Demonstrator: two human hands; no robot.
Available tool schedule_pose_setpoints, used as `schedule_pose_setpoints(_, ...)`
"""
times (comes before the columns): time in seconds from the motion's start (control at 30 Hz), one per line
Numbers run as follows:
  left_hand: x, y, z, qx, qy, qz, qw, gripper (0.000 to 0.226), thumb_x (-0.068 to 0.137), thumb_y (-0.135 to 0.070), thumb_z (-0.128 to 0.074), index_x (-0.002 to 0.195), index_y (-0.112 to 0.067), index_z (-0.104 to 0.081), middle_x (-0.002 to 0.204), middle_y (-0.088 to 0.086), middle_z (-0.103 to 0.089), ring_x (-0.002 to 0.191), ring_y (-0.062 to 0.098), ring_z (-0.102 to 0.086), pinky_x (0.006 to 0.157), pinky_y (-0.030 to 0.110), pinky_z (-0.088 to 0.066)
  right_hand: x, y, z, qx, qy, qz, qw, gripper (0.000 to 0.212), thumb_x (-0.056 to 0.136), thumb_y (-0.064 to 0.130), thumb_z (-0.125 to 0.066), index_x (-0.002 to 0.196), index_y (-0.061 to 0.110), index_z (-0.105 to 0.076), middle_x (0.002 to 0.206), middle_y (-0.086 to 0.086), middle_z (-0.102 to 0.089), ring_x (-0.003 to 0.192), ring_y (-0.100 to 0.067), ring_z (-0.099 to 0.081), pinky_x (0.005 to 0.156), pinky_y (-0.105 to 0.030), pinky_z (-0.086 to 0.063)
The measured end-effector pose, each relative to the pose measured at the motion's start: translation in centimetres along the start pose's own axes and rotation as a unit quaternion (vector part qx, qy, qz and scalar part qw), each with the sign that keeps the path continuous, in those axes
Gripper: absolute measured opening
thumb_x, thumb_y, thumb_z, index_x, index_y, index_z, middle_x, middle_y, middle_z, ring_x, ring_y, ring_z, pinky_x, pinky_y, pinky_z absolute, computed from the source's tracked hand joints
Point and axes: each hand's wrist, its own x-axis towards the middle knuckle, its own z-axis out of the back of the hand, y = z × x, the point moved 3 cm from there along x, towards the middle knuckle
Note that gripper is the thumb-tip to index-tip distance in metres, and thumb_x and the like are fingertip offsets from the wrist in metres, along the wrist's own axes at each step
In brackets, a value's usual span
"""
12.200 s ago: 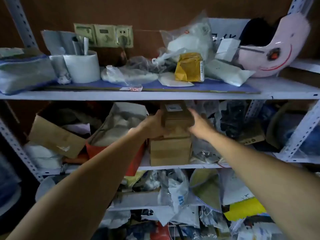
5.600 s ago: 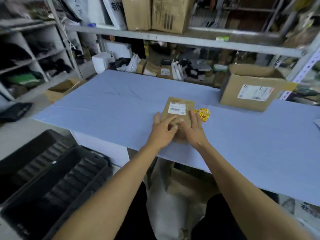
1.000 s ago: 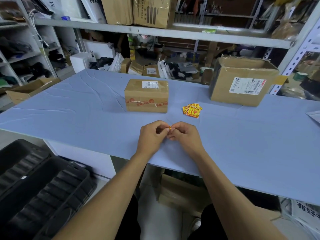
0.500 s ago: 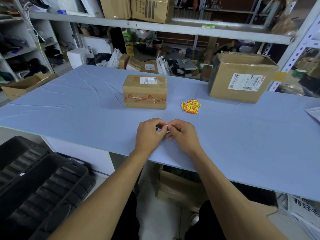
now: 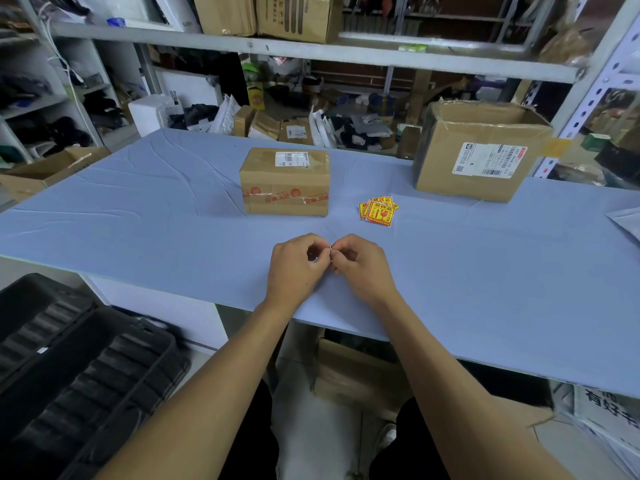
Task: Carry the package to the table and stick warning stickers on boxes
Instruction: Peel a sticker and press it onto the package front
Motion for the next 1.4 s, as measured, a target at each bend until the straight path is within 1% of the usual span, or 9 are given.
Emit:
schedule_pose_setpoints(0.33,0.08,0.03,-0.45,0.039,0.024,-0.019,0.999,0.010,0.086,-0.014,-0.062,0.081,-0.010,-0.070,0.079,0.000,-0.073,0.076,0.016,-0.066,0.075,0.038,-0.055,-0.17,0.05,0.01,-0.012,0.008,0.010,1.000,0.009,0.087,0.009,-0.062,0.082,0.011,-0.069,0.069,0.004,-0.067,0.068,-0.012,-0.063,0.068,-0.028,-0.051)
schedule_pose_setpoints(0.47,0.16,0.34,-0.60,0.044,0.024,-0.015,0.999,0.010,0.087,-0.015,-0.061,0.082,-0.011,-0.068,0.080,0.000,-0.072,0.076,0.016,-0.065,0.075,0.038,-0.055,-0.22,0.10,-0.03,-0.013,0.007,0.012,1.000,0.009,0.087,0.009,-0.062,0.082,0.010,-0.069,0.067,0.007,-0.067,0.063,-0.004,-0.061,0.064,-0.019,-0.049)
schedule_pose_setpoints(0.63,0.01,0.23,-0.68,0.053,0.018,-0.046,0.997,0.007,0.086,-0.016,-0.063,0.085,-0.012,-0.068,0.085,-0.001,-0.071,0.081,0.015,-0.064,0.078,0.036,-0.054,-0.13,-0.12,0.09,-0.008,-0.006,0.006,1.000,0.010,0.089,0.011,-0.061,0.083,0.010,-0.069,0.072,0.002,-0.069,0.070,-0.011,-0.064,0.069,-0.029,-0.053)
schedule_pose_setpoints(0.73,0.02,0.34,-0.68,0.054,0.016,-0.045,0.997,0.007,0.086,-0.016,-0.063,0.084,-0.012,-0.069,0.085,-0.001,-0.071,0.081,0.015,-0.064,0.079,0.036,-0.055,-0.11,-0.13,0.11,-0.014,0.003,0.014,1.000,0.012,0.091,0.009,-0.060,0.083,0.010,-0.070,0.073,0.002,-0.068,0.068,-0.009,-0.063,0.068,-0.024,-0.050)
schedule_pose_setpoints(0.83,0.11,0.42,-0.64,0.053,0.012,-0.040,0.998,0.007,0.084,-0.015,-0.064,0.083,-0.011,-0.070,0.084,0.000,-0.072,0.080,0.016,-0.065,0.079,0.037,-0.055,-0.15,-0.01,0.19,-0.001,0.013,0.025,1.000,0.015,0.091,0.005,-0.059,0.082,0.009,-0.070,0.071,0.002,-0.068,0.062,0.000,-0.061,0.065,-0.014,-0.048)
schedule_pose_setpoints(0.9,0.15,0.44,-0.63,0.053,0.010,-0.038,0.998,0.006,0.084,-0.015,-0.065,0.082,-0.011,-0.069,0.083,0.000,-0.072,0.079,0.017,-0.066,0.078,0.038,-0.055,-0.21,0.03,0.24,0.007,0.017,0.030,0.999,0.015,0.090,0.002,-0.058,0.083,0.008,-0.070,0.070,0.002,-0.067,0.059,0.002,-0.061,0.065,-0.011,-0.047)
schedule_pose_setpoints(1.1,0.06,0.42,-0.57,0.061,0.017,-0.024,0.998,0.008,0.084,-0.017,-0.064,0.081,-0.011,-0.067,0.081,-0.001,-0.071,0.077,0.016,-0.065,0.075,0.036,-0.054,-0.30,0.14,0.24,0.004,0.018,0.036,0.999,0.016,0.090,0.003,-0.058,0.081,0.009,-0.070,0.064,0.010,-0.064,0.057,0.004,-0.060,0.062,-0.009,-0.045)
schedule_pose_setpoints(1.27,0.06,0.37,-0.64,0.068,0.017,-0.017,0.997,0.006,0.083,-0.017,-0.064,0.078,-0.012,-0.064,0.079,0.000,-0.070,0.076,0.018,-0.064,0.075,0.037,-0.053,-0.26,0.11,0.18,0.005,0.019,0.036,0.999,0.018,0.089,0.003,-0.059,0.079,0.011,-0.070,0.058,0.011,-0.062,0.056,0.002,-0.058,0.063,-0.015,-0.046)
schedule_pose_setpoints(1.4,0.04,0.32,-0.66,0.068,0.023,-0.015,0.997,0.006,0.083,-0.017,-0.063,0.079,-0.012,-0.063,0.079,0.000,-0.069,0.075,0.018,-0.063,0.074,0.037,-0.053,-0.33,0.25,0.22,-0.005,0.019,0.041,0.999,0.017,0.089,0.004,-0.060,0.077,0.012,-0.070,0.060,0.011,-0.063,0.057,0.000,-0.057,0.064,-0.018,-0.047)
